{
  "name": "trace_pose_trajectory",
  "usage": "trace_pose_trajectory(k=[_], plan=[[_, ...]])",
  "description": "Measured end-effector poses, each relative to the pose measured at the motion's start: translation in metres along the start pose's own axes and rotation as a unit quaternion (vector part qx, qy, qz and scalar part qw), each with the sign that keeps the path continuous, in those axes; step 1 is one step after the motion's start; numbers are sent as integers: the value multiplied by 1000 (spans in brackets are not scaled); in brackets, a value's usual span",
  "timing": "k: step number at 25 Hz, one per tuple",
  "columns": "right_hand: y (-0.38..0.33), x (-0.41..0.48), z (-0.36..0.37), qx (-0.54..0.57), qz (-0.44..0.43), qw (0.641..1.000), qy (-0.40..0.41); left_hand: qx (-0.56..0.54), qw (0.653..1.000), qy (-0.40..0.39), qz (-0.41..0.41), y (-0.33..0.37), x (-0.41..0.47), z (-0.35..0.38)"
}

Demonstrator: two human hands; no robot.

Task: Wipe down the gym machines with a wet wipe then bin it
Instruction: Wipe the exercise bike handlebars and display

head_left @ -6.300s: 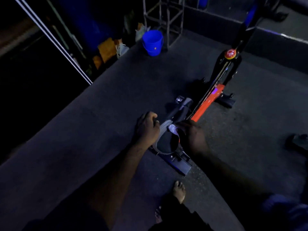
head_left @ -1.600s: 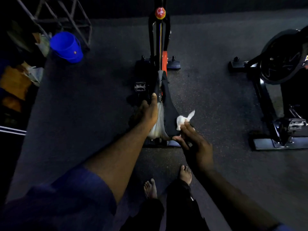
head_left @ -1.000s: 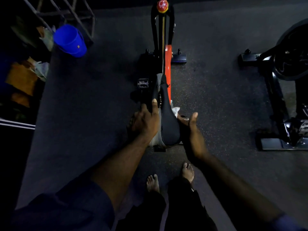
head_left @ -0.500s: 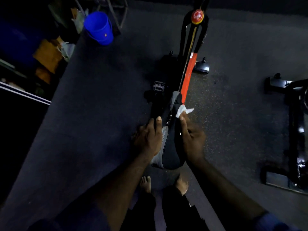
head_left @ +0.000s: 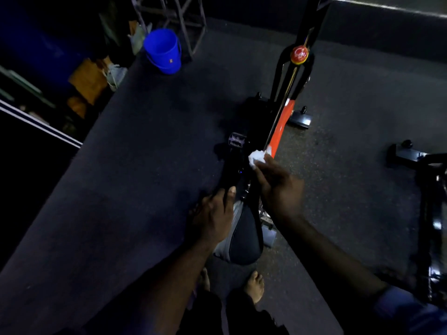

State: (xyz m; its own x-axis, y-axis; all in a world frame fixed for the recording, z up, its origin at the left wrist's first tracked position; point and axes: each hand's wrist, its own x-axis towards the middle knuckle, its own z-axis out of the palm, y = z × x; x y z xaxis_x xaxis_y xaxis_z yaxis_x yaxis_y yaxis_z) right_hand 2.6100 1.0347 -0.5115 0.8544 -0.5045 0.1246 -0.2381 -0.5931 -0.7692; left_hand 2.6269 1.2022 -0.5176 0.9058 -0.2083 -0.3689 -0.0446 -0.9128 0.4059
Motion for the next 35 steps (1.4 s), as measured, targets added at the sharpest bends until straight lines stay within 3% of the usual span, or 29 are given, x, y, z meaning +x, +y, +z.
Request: trace_pose_trajectory(k=[3,6,8,10,12,14,15,17,20,23,26,29,32,33,35], plan=[[-11,55,0,-33,102,992,-64,18,1000,12,6,-3,-1,5],[-11,85,-14,-50,101,972,-204,30,999,-6,16,-9,4,9],[-13,99,-11,-172,6,947,-270,48,999,-8,21,-9,5,5],[-17,105,0,-295,-170,889,-305,-5,1000,4,9,-7,3,5],[-16,105,7,-353,-363,816,-278,-165,986,-3,-26,-3,4,3],[-11,83,14,-447,-415,752,-250,-391,912,60,-106,-15,13,0],[-16,64,21,-460,-388,752,-269,-488,853,84,-166,-29,18,-4],[-20,22,31,-448,-379,769,-254,-597,751,49,-276,-62,15,-10],[-20,-1,34,-373,-439,750,-325,-627,695,-31,-350,-95,-19,-15],[-52,-11,44,-428,-323,760,-367,-651,669,-46,-354,-103,-37,-13],[-78,-44,62,-343,-380,768,-385,-650,669,-42,-359,-107,-43,-12],[-90,-36,64,-360,-342,760,-419,-628,691,-17,-356,-119,-45,-16],[-79,-58,58,-238,-442,765,-403,-619,704,13,-348,-127,-41,-22],[-77,-69,53,-216,-441,775,-398,-617,708,23,-344,-126,-41,-24],[-68,-82,47,-203,-324,830,-405,-609,715,44,-341,-122,-42,-22]])
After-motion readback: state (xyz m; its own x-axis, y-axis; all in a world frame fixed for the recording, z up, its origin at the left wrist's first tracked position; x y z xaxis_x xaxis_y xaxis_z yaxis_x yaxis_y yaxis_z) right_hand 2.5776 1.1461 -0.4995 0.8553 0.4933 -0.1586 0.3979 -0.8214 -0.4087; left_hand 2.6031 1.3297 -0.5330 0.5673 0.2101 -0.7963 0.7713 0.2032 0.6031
